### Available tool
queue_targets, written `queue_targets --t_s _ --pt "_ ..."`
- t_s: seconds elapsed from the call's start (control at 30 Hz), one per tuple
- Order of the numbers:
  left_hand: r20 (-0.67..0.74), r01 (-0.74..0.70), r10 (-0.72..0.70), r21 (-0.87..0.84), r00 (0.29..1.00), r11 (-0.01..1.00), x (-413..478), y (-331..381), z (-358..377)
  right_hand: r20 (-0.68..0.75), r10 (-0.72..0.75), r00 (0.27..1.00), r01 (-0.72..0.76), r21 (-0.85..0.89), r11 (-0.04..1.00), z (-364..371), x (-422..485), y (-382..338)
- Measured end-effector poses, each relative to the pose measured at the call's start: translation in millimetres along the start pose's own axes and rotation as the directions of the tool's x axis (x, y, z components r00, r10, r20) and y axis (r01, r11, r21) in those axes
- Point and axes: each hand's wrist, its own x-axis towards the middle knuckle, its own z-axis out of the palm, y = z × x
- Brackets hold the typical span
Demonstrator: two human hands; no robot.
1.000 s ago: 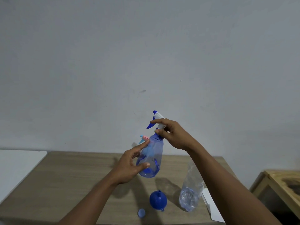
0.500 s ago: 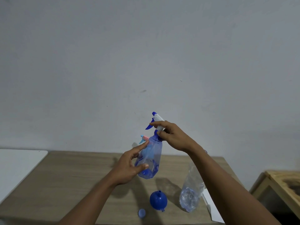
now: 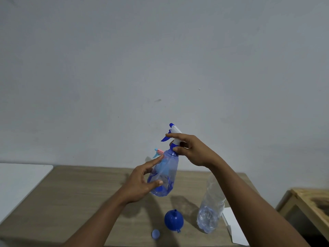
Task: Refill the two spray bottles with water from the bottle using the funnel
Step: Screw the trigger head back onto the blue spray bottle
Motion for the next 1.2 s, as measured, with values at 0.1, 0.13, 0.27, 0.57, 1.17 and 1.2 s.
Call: queue_targets --t_s 0.1,0.13,0.27,0.57,1.17,1.2 --pt "-0.024 0.009 -0.009 -0.005 1.000 1.000 0.0 -2.7 0.7 -0.055 -0.015 0.998 0.017 0.030 0.999 2.9 -2.4 -3.2" --pt "-0.033 0.009 -0.009 0.001 0.999 1.000 0.1 -3.8 0.9 -0.069 -0.016 0.997 0.019 0.037 0.999 4.3 -2.8 -4.0" --pt "-0.057 0.008 -0.007 0.009 0.998 1.000 -1.6 -3.8 5.3 -0.089 -0.017 0.996 0.018 0.009 1.000 7.7 -0.9 -3.2" --pt "-0.046 0.027 -0.037 -0.199 0.998 0.980 -9.6 -19.4 25.7 -0.414 0.203 0.887 -0.036 0.378 0.925 51.1 -12.7 8.7" --pt "-0.185 0.631 -0.615 0.401 0.766 0.665 -80.2 -192.4 7.5 0.036 0.582 0.813 -0.580 0.139 0.802 149.6 -72.3 104.9" --pt "-0.156 0.662 -0.675 0.444 0.721 0.604 -84.6 -202.6 4.5 0.061 0.603 0.796 -0.605 0.122 0.787 156.3 -75.8 108.5"
